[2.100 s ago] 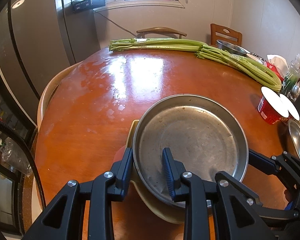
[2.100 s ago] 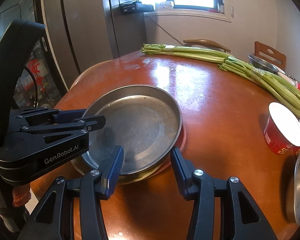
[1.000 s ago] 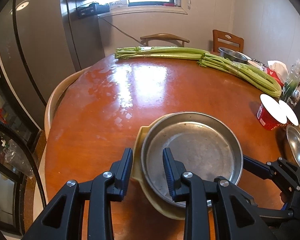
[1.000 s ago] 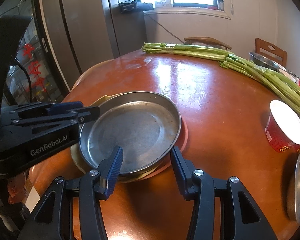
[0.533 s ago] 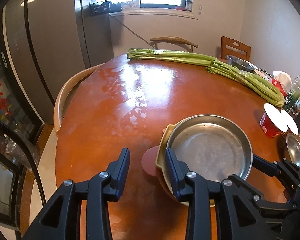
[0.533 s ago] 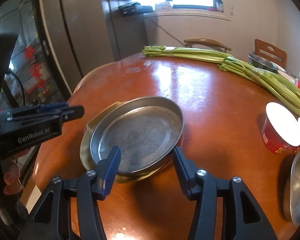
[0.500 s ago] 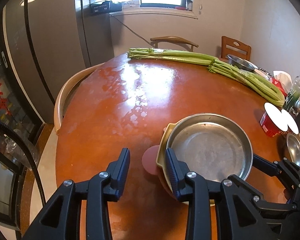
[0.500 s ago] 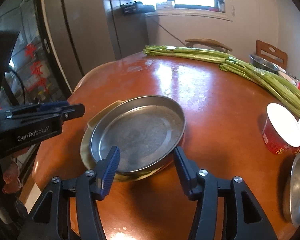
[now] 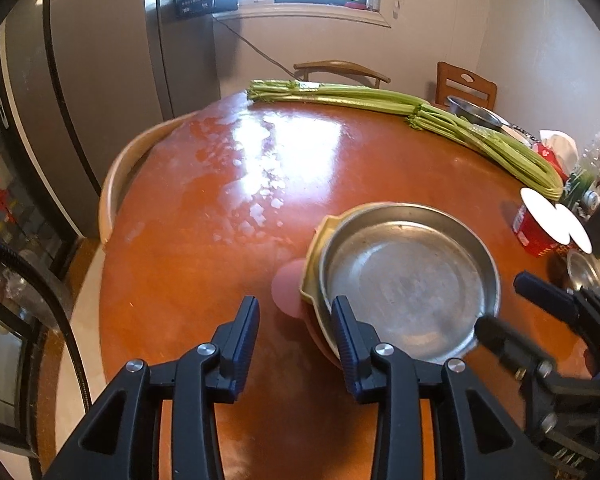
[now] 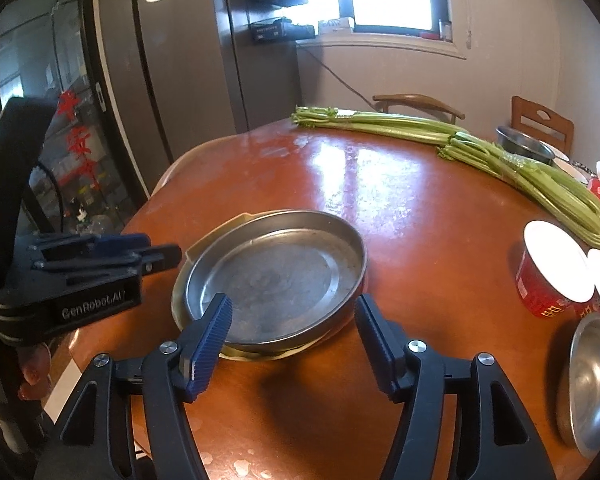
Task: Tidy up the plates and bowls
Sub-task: 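Move the left gripper away from the stack toward the deep steel bowl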
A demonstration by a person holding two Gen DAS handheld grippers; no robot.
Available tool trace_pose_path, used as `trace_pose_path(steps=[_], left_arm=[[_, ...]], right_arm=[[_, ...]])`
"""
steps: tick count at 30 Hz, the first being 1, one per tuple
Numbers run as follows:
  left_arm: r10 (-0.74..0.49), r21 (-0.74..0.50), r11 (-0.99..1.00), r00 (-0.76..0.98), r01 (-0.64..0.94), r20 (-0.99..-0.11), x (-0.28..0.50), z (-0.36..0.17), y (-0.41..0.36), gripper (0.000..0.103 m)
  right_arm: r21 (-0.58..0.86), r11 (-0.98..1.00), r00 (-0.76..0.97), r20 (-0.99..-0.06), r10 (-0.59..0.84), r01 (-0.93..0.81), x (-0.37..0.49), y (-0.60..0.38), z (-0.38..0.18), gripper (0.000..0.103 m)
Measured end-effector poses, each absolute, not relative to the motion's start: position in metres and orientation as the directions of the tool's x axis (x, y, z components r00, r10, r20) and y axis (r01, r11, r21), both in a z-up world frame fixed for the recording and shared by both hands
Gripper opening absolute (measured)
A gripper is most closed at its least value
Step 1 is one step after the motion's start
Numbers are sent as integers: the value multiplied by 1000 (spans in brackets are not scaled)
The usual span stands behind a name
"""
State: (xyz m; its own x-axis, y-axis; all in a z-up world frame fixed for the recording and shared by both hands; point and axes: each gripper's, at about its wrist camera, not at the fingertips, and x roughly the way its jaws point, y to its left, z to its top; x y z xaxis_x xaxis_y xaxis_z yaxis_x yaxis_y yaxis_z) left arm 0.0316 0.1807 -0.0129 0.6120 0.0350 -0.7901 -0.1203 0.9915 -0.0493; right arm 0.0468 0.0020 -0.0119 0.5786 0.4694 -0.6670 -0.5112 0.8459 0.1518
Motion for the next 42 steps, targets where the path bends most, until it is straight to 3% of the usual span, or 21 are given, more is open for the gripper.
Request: trace_pose_path(steps=[10,24,42], left_arm=[[-164,-300,942,573,-151,-803,25,-24,186,47],[-178,-332,921,540,-203,-823,46,-39,174,51],[-204,-321,936,526,-142,-825,103,-42,148,51]], right_arm=[[186,860,596,-651,471,-476,44,-21,-7,66],[233,836,524,-687,503,-496,50,-15,-30,67],[274,860,517,-707,483,-430,84,-30,-48,68]])
